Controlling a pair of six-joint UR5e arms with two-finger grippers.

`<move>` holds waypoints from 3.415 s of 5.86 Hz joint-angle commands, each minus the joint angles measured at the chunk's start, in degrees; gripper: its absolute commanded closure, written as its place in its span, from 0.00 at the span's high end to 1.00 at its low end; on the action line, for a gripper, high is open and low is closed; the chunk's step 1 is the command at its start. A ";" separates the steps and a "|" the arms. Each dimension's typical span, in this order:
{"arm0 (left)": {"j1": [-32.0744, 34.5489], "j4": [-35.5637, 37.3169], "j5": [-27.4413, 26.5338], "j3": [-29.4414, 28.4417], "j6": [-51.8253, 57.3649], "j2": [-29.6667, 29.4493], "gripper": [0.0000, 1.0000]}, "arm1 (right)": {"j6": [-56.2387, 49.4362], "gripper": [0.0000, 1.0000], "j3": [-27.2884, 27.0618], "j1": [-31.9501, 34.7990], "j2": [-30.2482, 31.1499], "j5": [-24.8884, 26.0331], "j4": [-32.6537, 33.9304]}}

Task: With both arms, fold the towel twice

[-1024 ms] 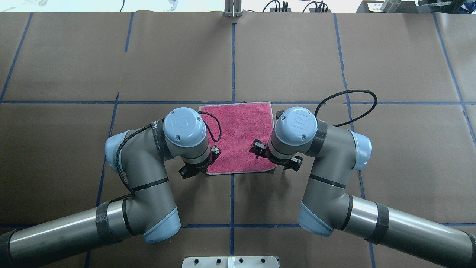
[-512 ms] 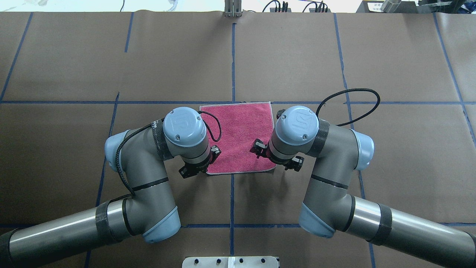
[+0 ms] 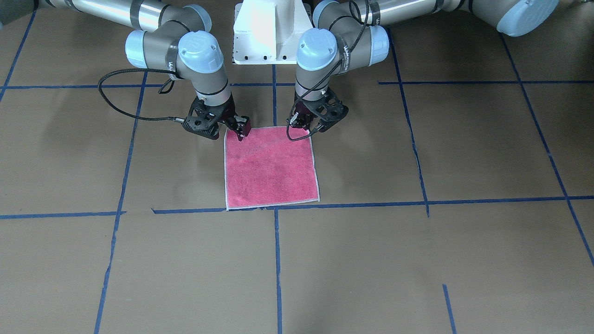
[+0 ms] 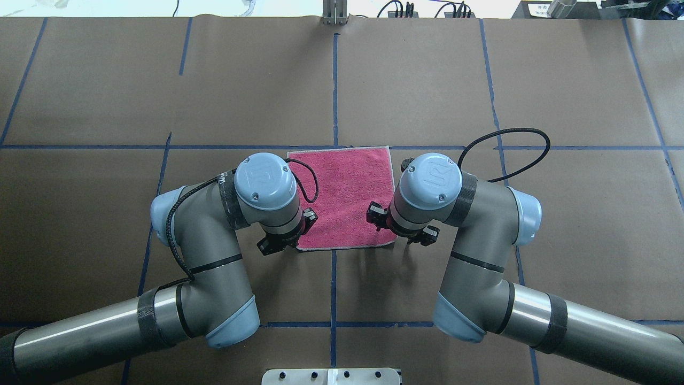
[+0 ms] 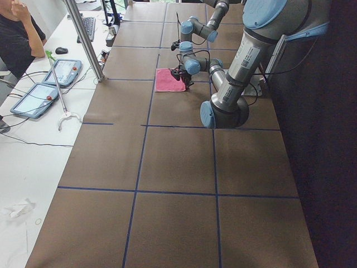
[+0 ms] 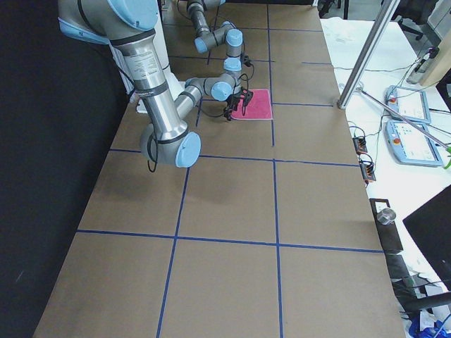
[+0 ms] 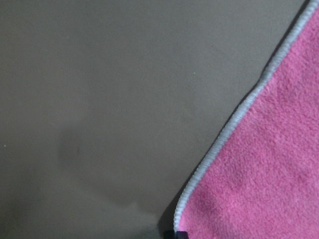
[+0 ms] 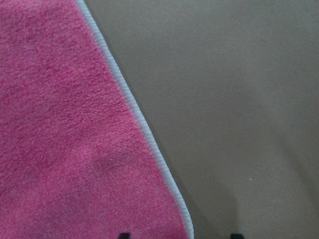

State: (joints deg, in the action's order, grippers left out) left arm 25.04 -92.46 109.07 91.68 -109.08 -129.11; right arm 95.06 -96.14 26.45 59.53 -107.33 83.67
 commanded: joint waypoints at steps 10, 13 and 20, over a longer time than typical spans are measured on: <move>1.40 -0.09 0.52 0.17 0.09 -1.22 0.03 | 0.12 0.00 -0.02 2.27 -0.47 -4.54 0.88; 3.95 -0.35 0.62 0.17 0.09 -1.59 0.02 | -0.05 0.00 0.33 5.09 -1.52 -5.61 1.93; 5.98 -1.23 0.62 -0.10 0.71 -2.29 0.01 | -0.76 0.00 3.13 8.78 -3.89 -8.07 1.76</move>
State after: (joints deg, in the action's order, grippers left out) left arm 30.94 -93.69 109.69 91.63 -108.37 -131.19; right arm 94.52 -94.16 34.75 56.21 -115.38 85.55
